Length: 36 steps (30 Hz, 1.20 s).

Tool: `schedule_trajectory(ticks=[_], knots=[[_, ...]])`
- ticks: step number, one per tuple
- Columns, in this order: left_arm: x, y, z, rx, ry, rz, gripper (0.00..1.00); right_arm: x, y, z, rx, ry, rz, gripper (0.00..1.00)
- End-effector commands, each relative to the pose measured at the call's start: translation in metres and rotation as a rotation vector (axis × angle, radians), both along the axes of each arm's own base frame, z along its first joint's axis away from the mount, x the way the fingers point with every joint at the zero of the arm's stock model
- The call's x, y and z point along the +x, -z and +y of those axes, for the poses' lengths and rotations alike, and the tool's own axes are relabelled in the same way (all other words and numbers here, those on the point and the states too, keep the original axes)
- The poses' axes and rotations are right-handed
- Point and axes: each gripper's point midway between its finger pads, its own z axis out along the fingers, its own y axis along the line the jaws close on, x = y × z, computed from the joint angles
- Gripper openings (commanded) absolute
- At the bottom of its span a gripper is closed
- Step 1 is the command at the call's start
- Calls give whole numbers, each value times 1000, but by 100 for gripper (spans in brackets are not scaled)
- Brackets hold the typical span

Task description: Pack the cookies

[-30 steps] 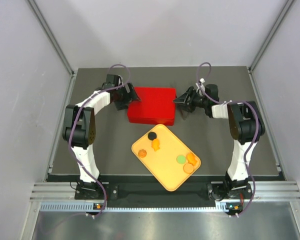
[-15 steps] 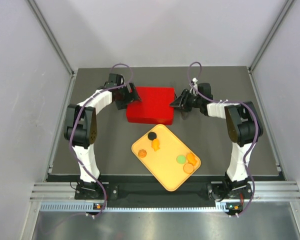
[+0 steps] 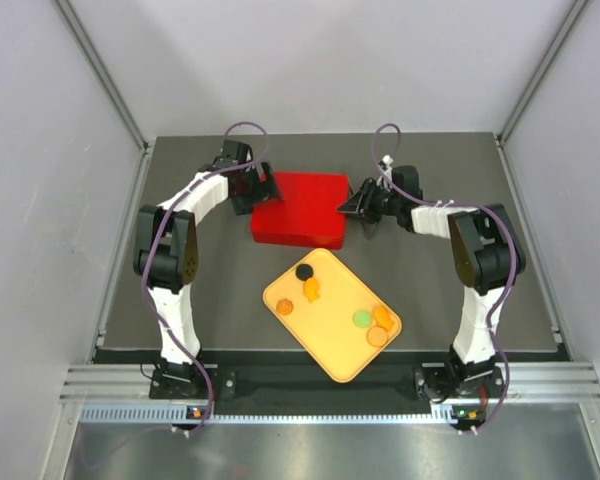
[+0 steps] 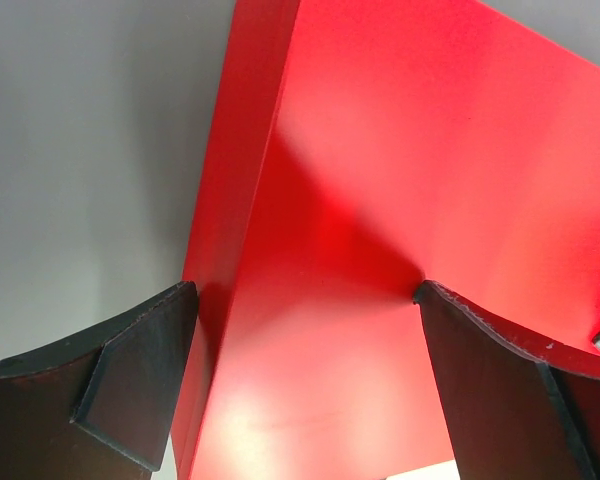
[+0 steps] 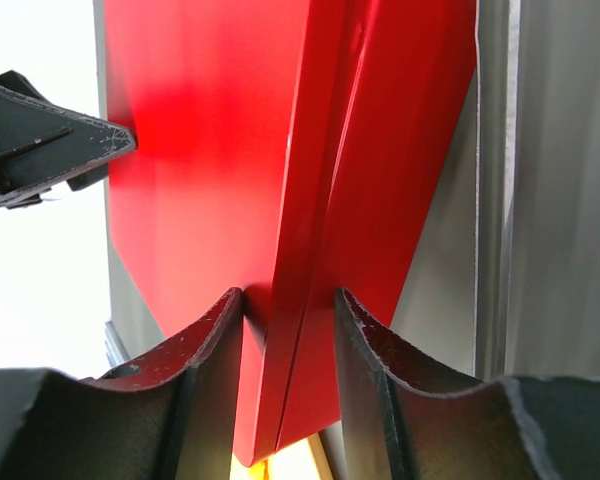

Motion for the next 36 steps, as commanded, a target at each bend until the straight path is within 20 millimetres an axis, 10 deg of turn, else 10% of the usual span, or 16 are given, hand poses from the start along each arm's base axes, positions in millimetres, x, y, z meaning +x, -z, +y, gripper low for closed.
schedule_trajectory(ticks=[1,8,14,24,36], knots=[[-18,35,2,69,-2,108,95,-35,21,28,-78,-91,38,18],[-14,30,23,125,-33,105,96,-63,6,68,-93,-197,-12,17],[-14,28,46,133,-67,109,97,-56,-6,69,-113,-219,-50,36],[-1,0,47,115,9,34,98,11,-68,34,-83,-72,-163,75],[-6,4,47,125,40,56,98,68,-39,25,-122,61,-101,75]])
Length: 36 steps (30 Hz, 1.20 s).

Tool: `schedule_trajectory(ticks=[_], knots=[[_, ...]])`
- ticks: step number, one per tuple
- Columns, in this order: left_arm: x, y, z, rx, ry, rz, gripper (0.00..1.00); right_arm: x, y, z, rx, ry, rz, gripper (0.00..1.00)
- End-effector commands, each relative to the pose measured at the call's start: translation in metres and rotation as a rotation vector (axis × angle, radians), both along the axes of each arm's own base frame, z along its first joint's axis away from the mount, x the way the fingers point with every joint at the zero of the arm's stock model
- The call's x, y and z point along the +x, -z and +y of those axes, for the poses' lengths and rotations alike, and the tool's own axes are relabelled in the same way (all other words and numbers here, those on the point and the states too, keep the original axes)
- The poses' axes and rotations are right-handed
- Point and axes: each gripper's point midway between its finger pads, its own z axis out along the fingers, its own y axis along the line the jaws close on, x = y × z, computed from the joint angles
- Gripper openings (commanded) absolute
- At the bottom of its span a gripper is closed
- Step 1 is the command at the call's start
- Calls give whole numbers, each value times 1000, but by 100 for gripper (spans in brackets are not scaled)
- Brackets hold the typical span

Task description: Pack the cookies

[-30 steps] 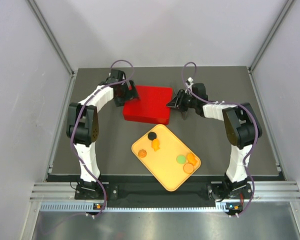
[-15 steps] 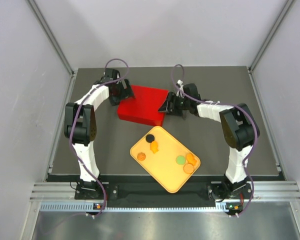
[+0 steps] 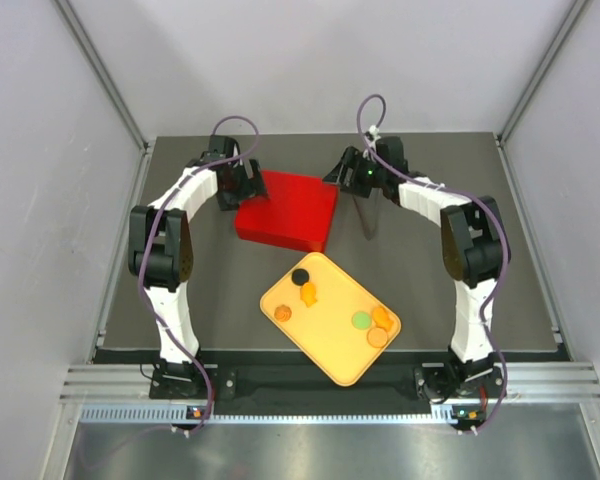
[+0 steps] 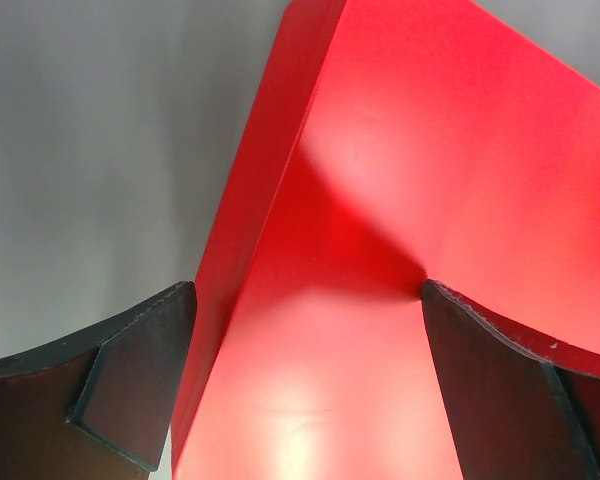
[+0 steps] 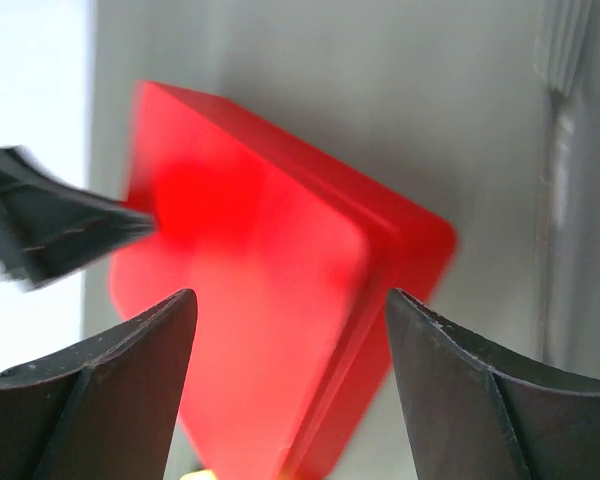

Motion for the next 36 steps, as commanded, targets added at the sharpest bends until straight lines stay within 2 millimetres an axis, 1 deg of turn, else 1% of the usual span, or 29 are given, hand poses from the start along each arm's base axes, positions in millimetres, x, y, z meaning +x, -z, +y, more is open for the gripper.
schedule_trajectory(ticks=[1,2,3,5,7,9,10,11,12,13,15,16,19,20,24,26,27,28,29,30,31,32,33,34,35,36], knots=[[-13,10,4,32,35,67,98,9,21,-4,-40,48,33,75],[-13,11,4,31,36,68,98,9,24,-3,-46,50,37,75],[-14,10,4,30,37,71,98,10,33,-4,-54,54,54,75],[-14,12,3,30,40,74,98,10,42,-3,-62,55,69,74],[-15,13,3,33,41,78,98,8,57,-5,-78,63,99,68],[-15,15,3,33,43,82,98,7,66,-7,-94,74,110,67],[-16,17,2,32,44,87,98,5,70,-8,-103,78,118,62],[-16,18,1,33,49,90,98,6,74,-11,-114,88,121,60],[-16,19,1,35,51,89,98,4,78,-10,-121,85,123,56],[-16,18,0,35,52,88,98,4,80,-9,-128,86,124,46],[-17,20,-1,39,54,96,98,3,83,-9,-136,89,125,42],[-17,20,0,41,52,94,98,-3,89,-8,-150,83,151,36],[-21,24,-2,42,47,110,98,-9,98,-7,-178,77,162,27],[-22,25,-3,43,42,114,98,-9,103,-8,-191,81,167,26],[-31,37,-2,36,11,136,97,-15,112,-6,-195,68,188,18],[-31,37,-1,34,-13,130,96,-16,114,-6,-195,65,193,13],[-36,43,0,34,-22,146,96,-16,113,-6,-195,68,189,12],[-34,40,-2,23,-38,126,96,-16,113,-7,-194,67,192,12],[-36,41,-2,27,-50,120,96,-17,111,-5,-193,61,186,11],[-45,49,0,32,-63,138,95,-17,111,-5,-194,60,185,12],[-45,46,-2,19,-83,125,95,-18,109,-4,-191,45,179,17],[-45,48,-2,15,-94,116,95,-18,104,-3,-185,37,164,22],[-51,55,1,25,-109,128,95,-16,100,-2,-181,32,152,30],[-49,53,0,17,-128,115,94,-15,97,-3,-189,33,138,33],[-55,58,1,18,-141,125,93,-14,91,-4,-189,31,126,39],[-55,54,1,13,-163,112,93,-10,85,-3,-188,29,114,51]])
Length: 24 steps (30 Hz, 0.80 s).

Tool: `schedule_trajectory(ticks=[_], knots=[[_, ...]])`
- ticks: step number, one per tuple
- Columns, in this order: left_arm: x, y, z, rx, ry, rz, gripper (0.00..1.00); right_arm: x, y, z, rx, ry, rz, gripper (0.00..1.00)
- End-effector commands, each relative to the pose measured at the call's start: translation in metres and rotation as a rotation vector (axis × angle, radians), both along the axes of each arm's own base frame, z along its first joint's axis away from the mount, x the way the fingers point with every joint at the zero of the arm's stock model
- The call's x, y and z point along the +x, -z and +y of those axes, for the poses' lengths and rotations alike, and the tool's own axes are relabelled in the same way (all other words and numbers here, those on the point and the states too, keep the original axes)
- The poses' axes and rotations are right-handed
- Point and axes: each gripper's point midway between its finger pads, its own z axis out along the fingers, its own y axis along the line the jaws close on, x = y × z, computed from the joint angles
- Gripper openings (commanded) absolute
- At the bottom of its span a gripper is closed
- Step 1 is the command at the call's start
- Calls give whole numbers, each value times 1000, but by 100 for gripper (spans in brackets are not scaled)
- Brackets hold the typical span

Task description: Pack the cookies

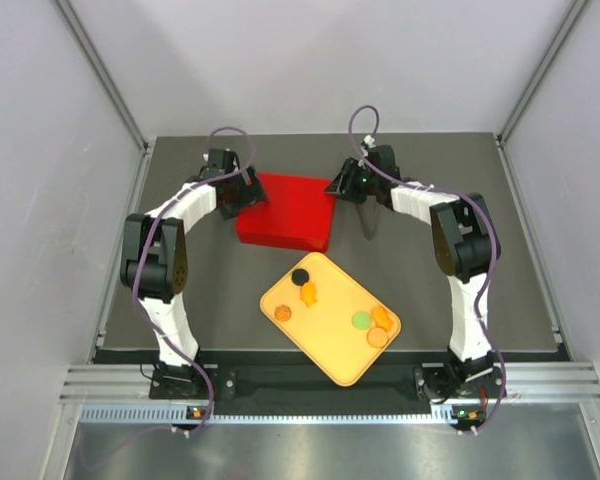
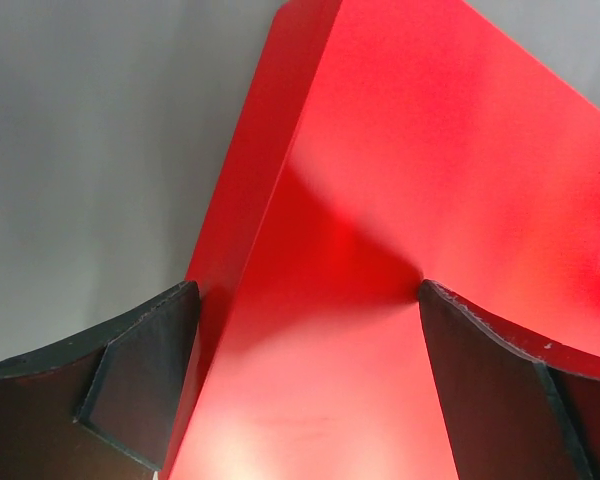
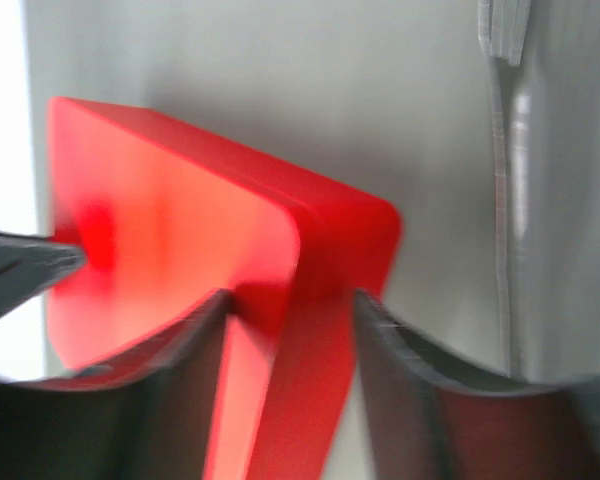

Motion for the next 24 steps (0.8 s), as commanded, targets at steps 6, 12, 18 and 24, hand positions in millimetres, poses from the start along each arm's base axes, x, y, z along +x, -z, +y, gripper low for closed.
schedule_trajectory(ticks=[6,12,18,24], knots=[[-51,43,9,42,-148,134,92,-15,6,-7,-106,-47,25,72],[-53,40,9,32,-160,125,92,-41,-25,-14,-64,-97,-21,76],[-52,41,14,52,-183,118,92,-96,-32,-11,34,-182,-36,76],[-53,47,12,49,-182,131,91,-132,-20,0,47,-222,-35,73]])
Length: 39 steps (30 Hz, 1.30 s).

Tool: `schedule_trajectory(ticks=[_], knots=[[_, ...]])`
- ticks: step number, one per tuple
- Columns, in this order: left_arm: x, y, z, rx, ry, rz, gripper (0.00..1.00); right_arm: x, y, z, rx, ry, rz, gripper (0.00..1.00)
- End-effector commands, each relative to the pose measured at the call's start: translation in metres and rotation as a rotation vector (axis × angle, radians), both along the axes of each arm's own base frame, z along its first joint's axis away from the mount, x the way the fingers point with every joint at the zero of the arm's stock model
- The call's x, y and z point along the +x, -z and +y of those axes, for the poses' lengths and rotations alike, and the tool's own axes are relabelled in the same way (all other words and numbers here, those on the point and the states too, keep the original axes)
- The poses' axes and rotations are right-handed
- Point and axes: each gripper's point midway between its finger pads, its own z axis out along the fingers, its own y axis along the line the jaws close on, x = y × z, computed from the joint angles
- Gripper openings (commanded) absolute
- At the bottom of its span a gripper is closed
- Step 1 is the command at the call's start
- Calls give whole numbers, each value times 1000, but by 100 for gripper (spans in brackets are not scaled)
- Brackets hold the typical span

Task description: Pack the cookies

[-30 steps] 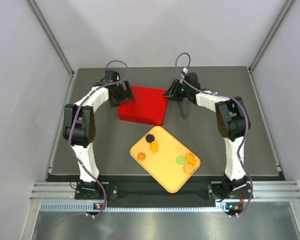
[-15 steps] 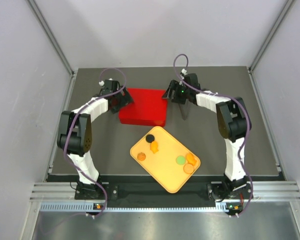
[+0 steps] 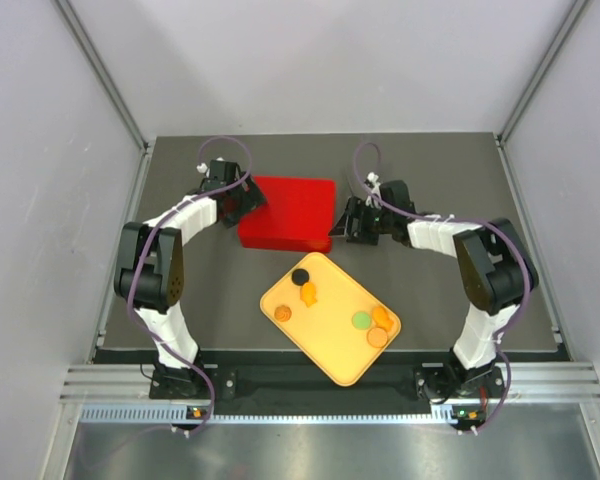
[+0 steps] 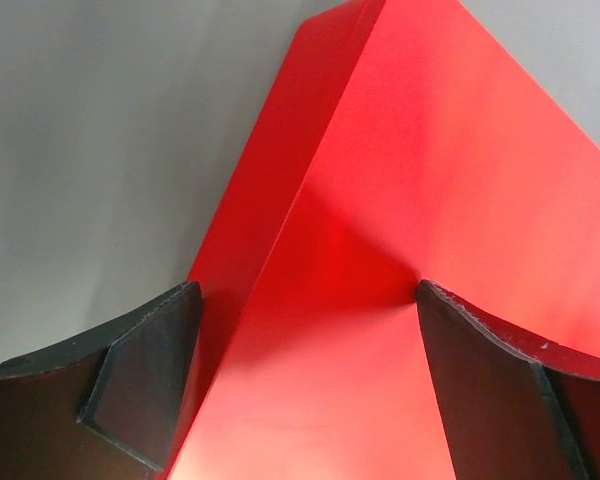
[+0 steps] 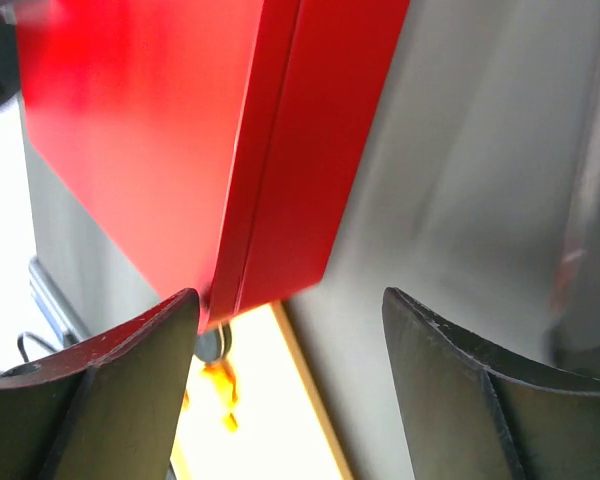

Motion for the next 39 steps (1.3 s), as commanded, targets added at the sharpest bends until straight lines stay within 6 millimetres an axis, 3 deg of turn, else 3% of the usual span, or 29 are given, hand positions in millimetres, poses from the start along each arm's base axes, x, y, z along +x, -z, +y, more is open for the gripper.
schedule_trajectory(ticks=[1,7,17,22,28,34,39], knots=[[-40,47,10,75,-19,182,91,-6,-23,24,69,-63,-97,72],[-44,51,10,78,-22,191,91,-12,-6,37,79,-68,-63,66],[-52,58,7,75,-26,199,91,-17,21,36,56,-39,-10,33],[-55,60,6,71,-23,200,91,-17,30,35,42,-31,8,21],[-60,54,5,59,-17,186,92,-2,21,20,46,5,3,24],[-59,37,-13,-5,82,158,96,23,7,13,5,9,-13,44],[-62,28,-25,-98,91,126,97,45,9,19,-33,-16,-3,52]])
